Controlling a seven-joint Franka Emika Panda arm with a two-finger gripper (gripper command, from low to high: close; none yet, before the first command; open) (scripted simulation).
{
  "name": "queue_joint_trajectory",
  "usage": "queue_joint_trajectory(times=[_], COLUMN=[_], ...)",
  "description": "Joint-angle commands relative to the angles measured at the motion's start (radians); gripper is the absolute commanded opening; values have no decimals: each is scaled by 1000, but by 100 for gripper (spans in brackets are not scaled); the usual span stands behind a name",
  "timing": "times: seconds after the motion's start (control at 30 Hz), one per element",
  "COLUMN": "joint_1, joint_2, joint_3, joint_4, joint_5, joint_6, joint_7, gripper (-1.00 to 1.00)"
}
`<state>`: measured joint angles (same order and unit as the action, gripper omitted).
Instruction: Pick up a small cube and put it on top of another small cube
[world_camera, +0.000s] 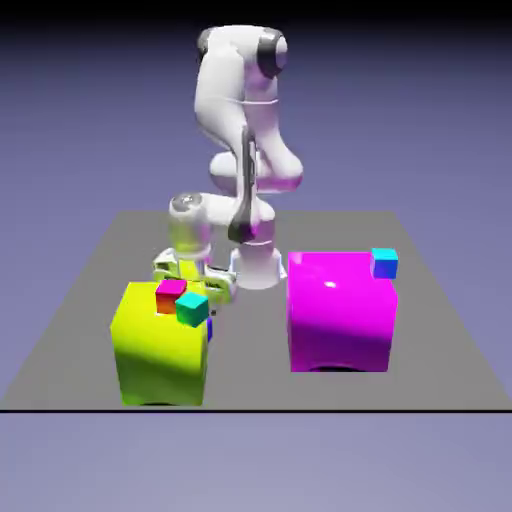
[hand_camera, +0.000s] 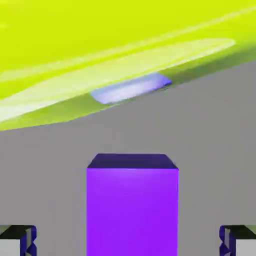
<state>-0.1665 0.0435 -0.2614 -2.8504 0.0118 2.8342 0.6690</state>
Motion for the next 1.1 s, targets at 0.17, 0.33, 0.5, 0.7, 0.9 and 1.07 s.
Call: queue_joint_trajectory(times=[0.17,0.33,0.5,0.7,0.9,1.07], joint_1=[-114,-55,41,-115,-332,-513], joint_2=[212,104,-72,-117,-202,-285], joint_3=[159,78,-54,95,240,354], joint_4=[29,14,-10,21,114,208], joint_5=[165,81,-56,-79,-97,-108], joint_6=[180,88,-61,-179,-333,-474], joint_7=[-118,-58,40,-65,-124,-173], gripper=[0,-100,-100,-100,-100,-100])
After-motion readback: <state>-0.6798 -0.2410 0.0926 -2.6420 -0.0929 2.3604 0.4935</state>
